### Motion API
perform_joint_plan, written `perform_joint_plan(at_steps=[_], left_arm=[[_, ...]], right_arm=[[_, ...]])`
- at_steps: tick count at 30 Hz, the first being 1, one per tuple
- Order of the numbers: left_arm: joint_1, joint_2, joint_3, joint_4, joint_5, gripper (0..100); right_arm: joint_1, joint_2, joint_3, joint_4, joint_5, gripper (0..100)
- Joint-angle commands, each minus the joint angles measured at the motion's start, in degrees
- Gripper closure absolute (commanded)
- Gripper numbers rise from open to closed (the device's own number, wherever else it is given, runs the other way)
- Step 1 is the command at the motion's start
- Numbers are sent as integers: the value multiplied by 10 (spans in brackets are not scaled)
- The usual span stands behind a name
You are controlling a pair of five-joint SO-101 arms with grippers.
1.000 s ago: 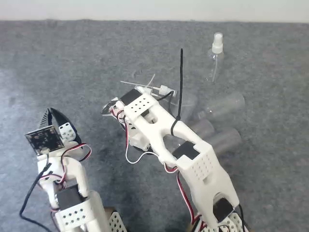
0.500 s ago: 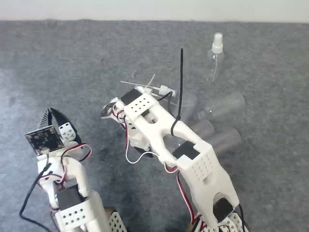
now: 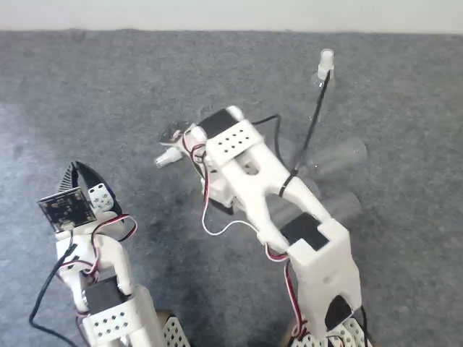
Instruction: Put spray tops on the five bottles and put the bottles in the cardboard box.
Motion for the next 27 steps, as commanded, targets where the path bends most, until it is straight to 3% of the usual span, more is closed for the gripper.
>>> perform_joint_plan(at_steps=[1,10,19,27], left_arm=[[-2,-10,-7,-1,-4,987],[-2,-10,-7,-1,-4,987],[-2,-11,-7,-1,-4,987],[-2,-11,-7,-1,-4,987]], right_arm=[[9,-69,-4,27,-6,992],[27,-233,60,26,-11,992],[27,-345,104,27,-92,992],[28,-457,181,26,-216,992]])
